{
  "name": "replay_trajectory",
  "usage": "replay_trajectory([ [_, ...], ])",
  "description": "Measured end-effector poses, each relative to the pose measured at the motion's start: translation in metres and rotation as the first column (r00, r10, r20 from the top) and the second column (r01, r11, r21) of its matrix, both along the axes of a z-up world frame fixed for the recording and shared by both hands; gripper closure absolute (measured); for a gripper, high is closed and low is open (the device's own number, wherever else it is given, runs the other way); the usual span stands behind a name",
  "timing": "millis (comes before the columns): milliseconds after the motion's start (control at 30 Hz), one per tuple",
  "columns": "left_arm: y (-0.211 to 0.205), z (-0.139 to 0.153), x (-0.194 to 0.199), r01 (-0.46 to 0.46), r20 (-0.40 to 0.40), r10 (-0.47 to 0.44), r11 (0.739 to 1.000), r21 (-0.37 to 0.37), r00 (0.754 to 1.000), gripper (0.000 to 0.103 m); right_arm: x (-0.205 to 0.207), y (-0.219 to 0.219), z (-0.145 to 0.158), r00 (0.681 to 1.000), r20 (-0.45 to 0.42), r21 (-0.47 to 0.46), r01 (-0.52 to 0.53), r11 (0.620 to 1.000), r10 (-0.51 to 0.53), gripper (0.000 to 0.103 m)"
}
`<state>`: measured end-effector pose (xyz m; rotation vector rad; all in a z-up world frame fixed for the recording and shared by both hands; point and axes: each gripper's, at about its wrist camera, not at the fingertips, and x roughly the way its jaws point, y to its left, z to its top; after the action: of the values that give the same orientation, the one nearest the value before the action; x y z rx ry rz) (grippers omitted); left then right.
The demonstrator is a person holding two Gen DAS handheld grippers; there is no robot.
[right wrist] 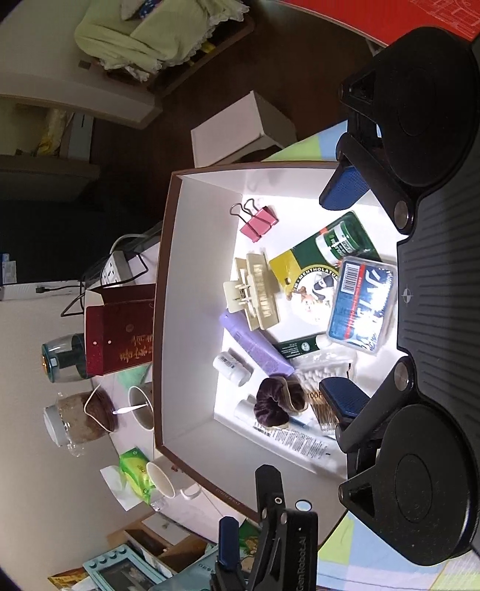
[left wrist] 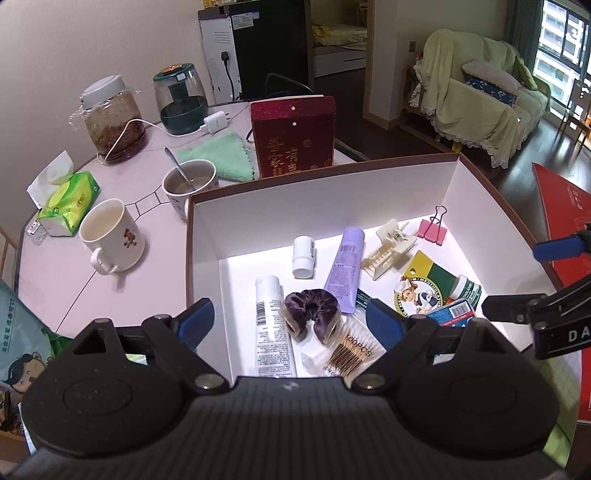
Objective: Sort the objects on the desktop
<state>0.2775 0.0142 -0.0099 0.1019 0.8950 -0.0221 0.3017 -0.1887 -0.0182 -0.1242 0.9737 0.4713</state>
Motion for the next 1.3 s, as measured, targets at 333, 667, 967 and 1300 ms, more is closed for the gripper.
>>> replay_trajectory([
  [333,-0.006,0.006,-0.012,-0.018,0.003,0.018,0.999,0.030,1.000,0.016,-0.015,0.001,0.009,1.000,0.011,-0.032,0.017,0.999,-0.017,0.004],
  [667,-0.013,0.010,-0.029,-0.012,0.019,0.011,0.999,0.043,1.000,0.016,-0.030,-0.001,0.014,0.999,0.027,-0.041,0.037,0.998,-0.036,0.004],
  [967,-0.016,0.015,-0.047,-0.013,0.022,0.012,0.999,0.041,1.000,0.016,-0.042,-0.003,0.020,0.998,0.038,-0.030,0.042,0.999,-0.041,0.004],
  [1300,-0.021,0.025,-0.067,-0.016,0.041,0.015,0.999,0.042,0.999,0.016,-0.059,-0.003,0.028,0.998,0.051,-0.018,0.031,0.999,-0.030,0.004],
])
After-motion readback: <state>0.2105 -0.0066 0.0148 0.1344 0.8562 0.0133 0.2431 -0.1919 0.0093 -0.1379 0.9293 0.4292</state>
